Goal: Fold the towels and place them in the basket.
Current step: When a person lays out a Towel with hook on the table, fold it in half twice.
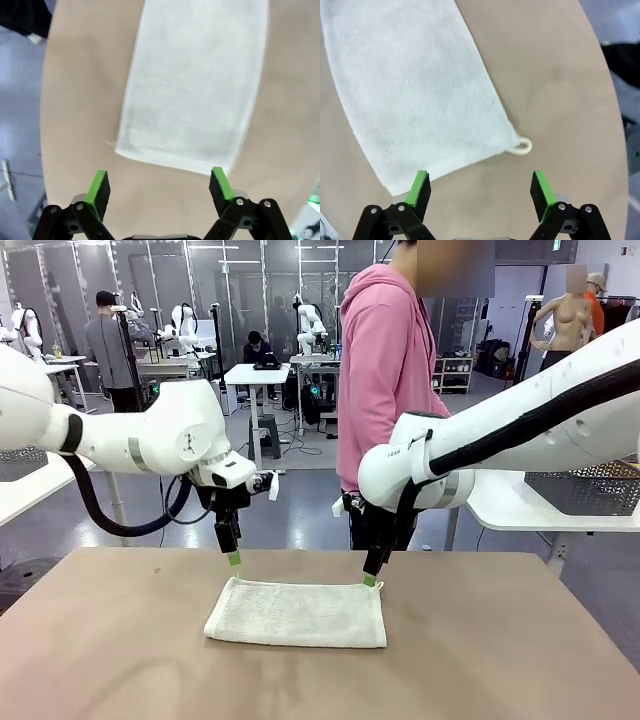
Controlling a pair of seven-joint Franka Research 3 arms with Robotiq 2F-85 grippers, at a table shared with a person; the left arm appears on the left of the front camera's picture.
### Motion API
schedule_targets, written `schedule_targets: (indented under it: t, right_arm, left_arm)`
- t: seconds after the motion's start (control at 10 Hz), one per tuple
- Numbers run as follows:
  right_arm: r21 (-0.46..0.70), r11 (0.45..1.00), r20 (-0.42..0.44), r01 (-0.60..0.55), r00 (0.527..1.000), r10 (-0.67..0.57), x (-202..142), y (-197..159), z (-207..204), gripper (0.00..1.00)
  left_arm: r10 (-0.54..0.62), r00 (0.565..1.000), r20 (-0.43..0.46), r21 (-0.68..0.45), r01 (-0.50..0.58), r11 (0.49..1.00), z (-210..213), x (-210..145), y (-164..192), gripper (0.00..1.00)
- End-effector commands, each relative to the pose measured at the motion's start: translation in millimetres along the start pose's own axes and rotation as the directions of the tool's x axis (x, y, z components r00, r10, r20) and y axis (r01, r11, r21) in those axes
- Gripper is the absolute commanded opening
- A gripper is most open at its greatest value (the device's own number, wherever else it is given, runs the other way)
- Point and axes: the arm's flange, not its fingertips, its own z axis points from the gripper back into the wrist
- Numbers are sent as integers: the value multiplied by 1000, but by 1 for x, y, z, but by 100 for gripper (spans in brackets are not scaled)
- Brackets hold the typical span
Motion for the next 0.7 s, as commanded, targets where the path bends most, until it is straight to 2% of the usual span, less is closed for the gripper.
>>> schedule_targets:
  t: [0.0, 0.2, 0.3, 0.4, 0.6]
  right_arm:
    - [-108, 975, -24, 195, 980, -198, -16, 40, 12, 100]
    - [-154, 881, 34, 447, 893, -448, -23, 64, 15, 100]
    - [-145, 836, 42, 530, 847, -530, -24, 74, 17, 100]
    - [-181, 779, 41, 601, 796, -604, -26, 79, 13, 100]
    - [-153, 750, 22, 644, 761, -649, -33, 81, 4, 100]
  left_arm:
    - [205, 978, -31, -62, -207, 976, 51, -21, -48, 100]
    - [386, 921, 51, -19, -386, 922, 109, -49, -98, 100]
    - [437, 899, 34, 28, -438, 899, 133, -66, -126, 100]
    - [446, 894, 31, 59, -447, 892, 160, -83, -158, 100]
    - [535, 844, 42, 156, -534, 831, 198, -108, -210, 100]
